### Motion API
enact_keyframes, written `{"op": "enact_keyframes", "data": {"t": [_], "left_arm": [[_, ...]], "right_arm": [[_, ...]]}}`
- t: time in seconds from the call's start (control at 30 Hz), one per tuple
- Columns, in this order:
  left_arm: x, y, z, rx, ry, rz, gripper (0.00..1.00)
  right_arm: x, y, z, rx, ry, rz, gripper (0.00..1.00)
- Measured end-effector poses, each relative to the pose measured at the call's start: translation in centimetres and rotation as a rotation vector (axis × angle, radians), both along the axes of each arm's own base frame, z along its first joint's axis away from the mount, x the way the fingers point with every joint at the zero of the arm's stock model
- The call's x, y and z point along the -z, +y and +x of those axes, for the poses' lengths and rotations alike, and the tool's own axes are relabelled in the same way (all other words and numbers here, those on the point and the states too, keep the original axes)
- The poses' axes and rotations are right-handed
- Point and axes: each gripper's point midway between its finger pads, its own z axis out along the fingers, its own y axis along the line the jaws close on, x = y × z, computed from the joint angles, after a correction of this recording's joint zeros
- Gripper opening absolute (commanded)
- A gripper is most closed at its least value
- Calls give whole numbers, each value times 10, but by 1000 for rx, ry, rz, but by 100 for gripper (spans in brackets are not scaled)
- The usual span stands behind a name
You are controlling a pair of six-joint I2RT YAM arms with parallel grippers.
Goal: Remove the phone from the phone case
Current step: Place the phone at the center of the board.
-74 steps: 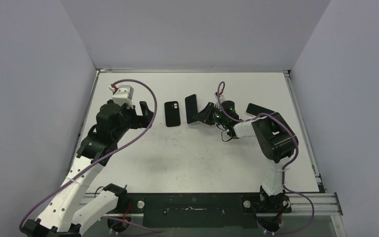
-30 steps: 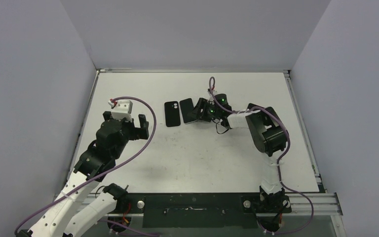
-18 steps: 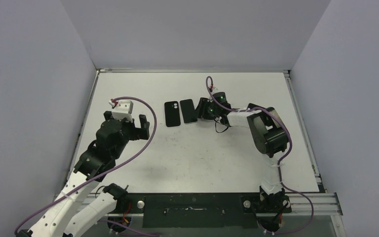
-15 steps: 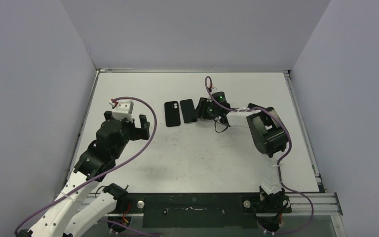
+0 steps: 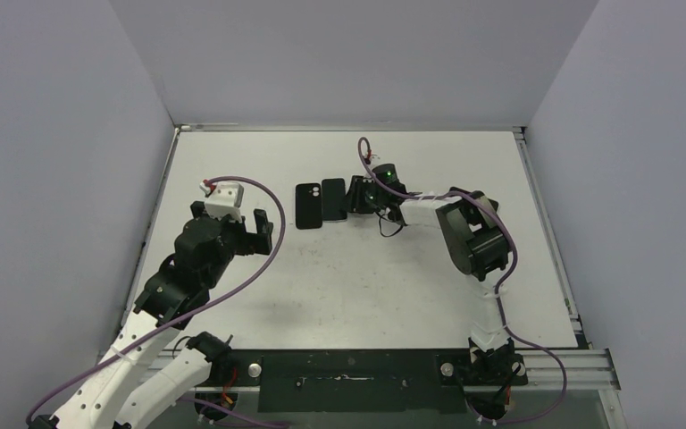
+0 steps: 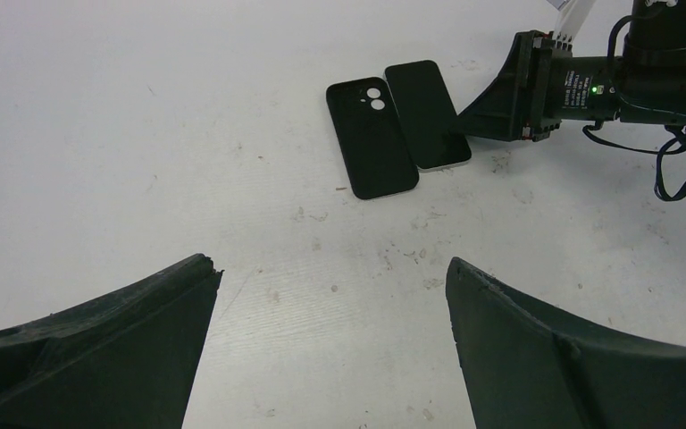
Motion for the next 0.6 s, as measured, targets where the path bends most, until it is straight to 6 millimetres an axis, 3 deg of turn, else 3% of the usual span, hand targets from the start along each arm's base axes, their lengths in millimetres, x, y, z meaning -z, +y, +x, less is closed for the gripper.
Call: {"op": "enact_keyframes", "data": {"t": [0.4,0.6], "left_arm": [[2,0,-1,4,3,0,97],[3,-1,-1,10,4,-1,97]], "right_arm": [[2,14,-11,-50,-5,-17,28],[1,12,-13,-54,-5,-22,31]]}}
